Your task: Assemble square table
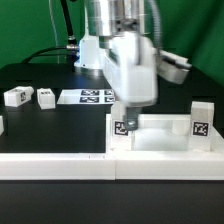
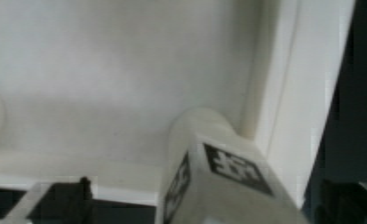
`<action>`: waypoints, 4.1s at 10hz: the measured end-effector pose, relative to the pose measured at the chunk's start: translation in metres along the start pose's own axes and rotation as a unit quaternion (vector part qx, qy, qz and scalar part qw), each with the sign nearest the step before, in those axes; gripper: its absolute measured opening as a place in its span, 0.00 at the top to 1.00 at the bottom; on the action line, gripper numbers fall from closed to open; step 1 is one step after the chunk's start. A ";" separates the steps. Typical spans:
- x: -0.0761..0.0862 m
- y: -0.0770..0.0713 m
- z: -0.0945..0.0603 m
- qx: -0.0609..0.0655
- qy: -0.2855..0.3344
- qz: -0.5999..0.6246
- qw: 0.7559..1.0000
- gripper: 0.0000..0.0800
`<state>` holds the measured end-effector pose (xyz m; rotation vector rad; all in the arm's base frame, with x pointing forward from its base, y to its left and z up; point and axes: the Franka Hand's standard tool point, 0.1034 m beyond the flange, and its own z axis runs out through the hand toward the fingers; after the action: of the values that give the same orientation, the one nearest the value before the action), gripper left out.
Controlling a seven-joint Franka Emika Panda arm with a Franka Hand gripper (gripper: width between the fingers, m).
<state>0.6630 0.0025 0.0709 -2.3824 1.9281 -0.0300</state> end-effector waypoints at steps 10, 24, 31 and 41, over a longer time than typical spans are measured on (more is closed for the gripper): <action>0.001 -0.006 -0.001 -0.008 0.033 -0.413 0.910 0.19; 0.015 -0.004 0.000 0.019 -0.043 0.214 0.976 0.64; 0.009 -0.006 0.002 0.013 -0.038 0.314 0.949 0.50; -0.029 -0.016 -0.037 0.028 -0.055 0.268 0.961 0.19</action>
Offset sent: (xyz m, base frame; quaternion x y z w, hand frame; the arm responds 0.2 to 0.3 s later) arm 0.0000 0.0000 0.0000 0.0000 0.0000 -0.1938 0.9810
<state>0.6702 0.0329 0.1095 -1.7114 2.4017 0.0767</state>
